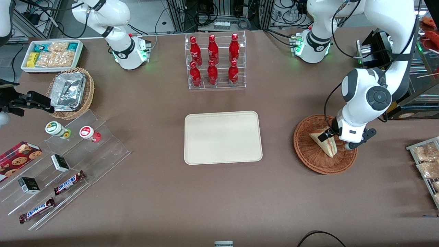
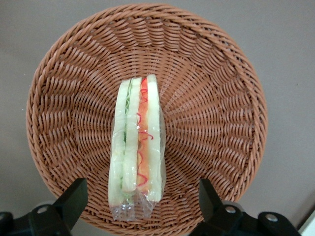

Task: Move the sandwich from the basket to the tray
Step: 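Lower the left gripper and close it on the wrapped sandwich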

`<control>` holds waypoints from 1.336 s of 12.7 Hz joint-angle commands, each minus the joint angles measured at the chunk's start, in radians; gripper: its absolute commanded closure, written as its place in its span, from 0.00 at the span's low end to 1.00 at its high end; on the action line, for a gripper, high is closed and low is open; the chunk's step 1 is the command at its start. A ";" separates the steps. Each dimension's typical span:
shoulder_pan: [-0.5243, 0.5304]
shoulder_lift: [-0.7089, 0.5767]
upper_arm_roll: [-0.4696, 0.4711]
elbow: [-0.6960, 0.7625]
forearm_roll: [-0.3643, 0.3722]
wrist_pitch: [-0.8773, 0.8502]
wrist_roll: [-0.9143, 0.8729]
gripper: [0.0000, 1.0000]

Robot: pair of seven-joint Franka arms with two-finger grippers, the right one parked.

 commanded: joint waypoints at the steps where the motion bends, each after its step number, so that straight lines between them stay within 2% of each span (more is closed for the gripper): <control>1: -0.007 -0.024 0.004 -0.057 0.016 0.066 -0.025 0.00; 10: -0.002 0.036 0.004 -0.108 0.014 0.193 -0.048 0.00; 11: -0.002 0.043 0.004 -0.109 0.014 0.196 -0.048 0.02; 12: -0.002 0.047 0.004 -0.109 0.014 0.198 -0.048 0.18; 14: -0.002 0.044 0.006 -0.111 0.016 0.193 -0.042 0.78; 15: -0.002 0.037 0.006 -0.111 0.017 0.190 -0.036 0.93; 16: -0.002 0.034 0.006 -0.111 0.017 0.187 -0.032 1.00; 17: -0.002 0.028 0.006 -0.109 0.017 0.183 -0.031 1.00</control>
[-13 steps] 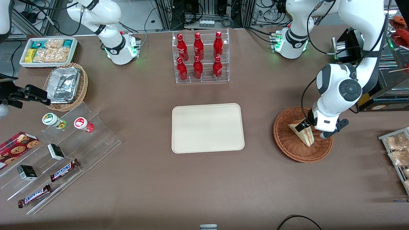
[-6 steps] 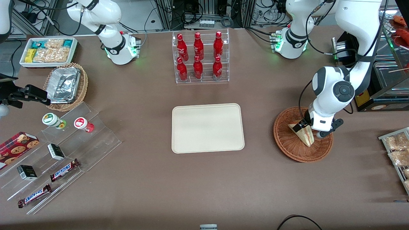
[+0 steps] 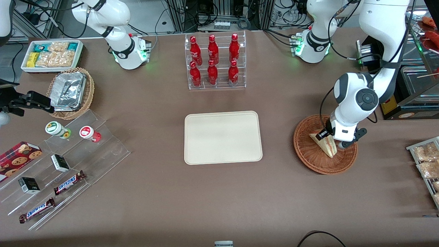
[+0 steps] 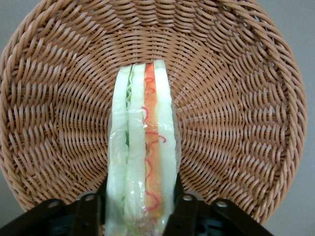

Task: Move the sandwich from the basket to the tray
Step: 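Lower the left gripper and close it on the wrapped sandwich, then lift the sandwich and carry it over the cream tray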

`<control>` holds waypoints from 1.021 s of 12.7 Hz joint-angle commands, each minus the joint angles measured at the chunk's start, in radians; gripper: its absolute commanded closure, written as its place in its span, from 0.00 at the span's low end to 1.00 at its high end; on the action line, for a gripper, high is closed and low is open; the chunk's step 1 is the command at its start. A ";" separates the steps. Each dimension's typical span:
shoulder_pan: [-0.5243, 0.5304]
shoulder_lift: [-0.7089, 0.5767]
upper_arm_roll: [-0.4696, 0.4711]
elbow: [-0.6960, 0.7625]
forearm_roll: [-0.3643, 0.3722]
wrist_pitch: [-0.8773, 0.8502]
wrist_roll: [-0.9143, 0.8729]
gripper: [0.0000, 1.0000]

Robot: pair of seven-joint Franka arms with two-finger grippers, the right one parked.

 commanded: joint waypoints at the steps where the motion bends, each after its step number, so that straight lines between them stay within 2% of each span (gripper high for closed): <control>1: -0.007 -0.036 0.004 -0.008 0.019 -0.017 -0.003 1.00; 4: -0.050 -0.091 -0.012 0.035 0.054 -0.130 0.000 1.00; 7: -0.168 -0.070 -0.016 0.208 0.054 -0.355 0.023 1.00; 10: -0.303 0.030 -0.019 0.400 0.040 -0.494 0.041 1.00; 13: -0.435 0.177 -0.020 0.559 0.002 -0.512 0.027 1.00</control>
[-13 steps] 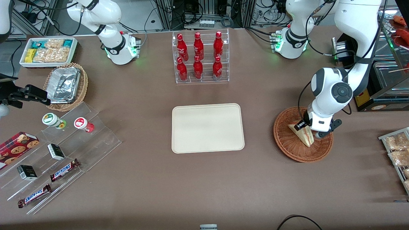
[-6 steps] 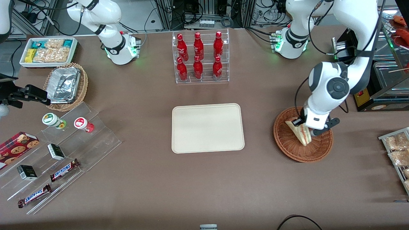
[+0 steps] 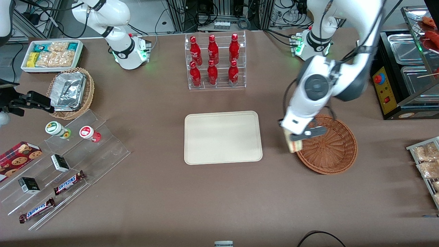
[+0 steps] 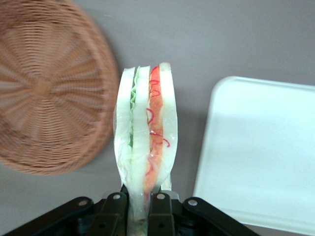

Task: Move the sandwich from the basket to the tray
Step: 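Lift the sandwich and carry it over the cream tray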

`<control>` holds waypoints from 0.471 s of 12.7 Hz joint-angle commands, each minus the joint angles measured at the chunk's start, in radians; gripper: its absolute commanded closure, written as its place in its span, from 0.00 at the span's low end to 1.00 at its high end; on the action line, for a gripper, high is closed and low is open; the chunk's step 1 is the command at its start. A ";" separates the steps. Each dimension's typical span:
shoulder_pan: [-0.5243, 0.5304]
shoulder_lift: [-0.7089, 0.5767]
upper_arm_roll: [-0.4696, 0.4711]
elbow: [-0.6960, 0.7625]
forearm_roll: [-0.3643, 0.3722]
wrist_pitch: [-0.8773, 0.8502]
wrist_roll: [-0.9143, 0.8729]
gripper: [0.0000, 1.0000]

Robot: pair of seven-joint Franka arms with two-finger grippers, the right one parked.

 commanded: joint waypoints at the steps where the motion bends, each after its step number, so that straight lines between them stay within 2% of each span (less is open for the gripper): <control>1: -0.096 0.172 0.014 0.204 -0.045 -0.046 0.001 1.00; 6: -0.225 0.415 0.014 0.498 -0.108 -0.125 -0.030 1.00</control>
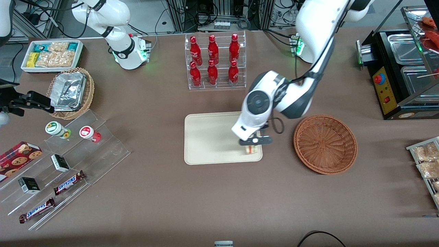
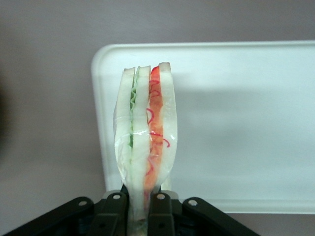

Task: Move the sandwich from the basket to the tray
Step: 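Lift the sandwich and carry it over the cream tray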

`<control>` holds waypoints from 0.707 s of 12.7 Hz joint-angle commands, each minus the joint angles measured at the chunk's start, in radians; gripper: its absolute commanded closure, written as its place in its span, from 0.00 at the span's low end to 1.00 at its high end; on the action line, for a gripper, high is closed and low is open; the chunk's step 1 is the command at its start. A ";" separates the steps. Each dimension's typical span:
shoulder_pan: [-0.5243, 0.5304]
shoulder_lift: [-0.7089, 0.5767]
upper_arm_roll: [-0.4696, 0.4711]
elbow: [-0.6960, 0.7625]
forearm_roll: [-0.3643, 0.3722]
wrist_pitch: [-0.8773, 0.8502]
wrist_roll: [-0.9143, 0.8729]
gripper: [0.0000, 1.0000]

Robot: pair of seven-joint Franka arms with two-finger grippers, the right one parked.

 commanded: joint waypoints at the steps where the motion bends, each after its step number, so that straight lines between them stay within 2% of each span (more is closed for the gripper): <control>1: -0.066 0.125 0.016 0.172 -0.026 -0.051 -0.052 1.00; 4: -0.099 0.189 0.016 0.240 -0.026 -0.048 -0.114 1.00; 9: -0.107 0.208 0.005 0.235 -0.032 0.001 -0.122 1.00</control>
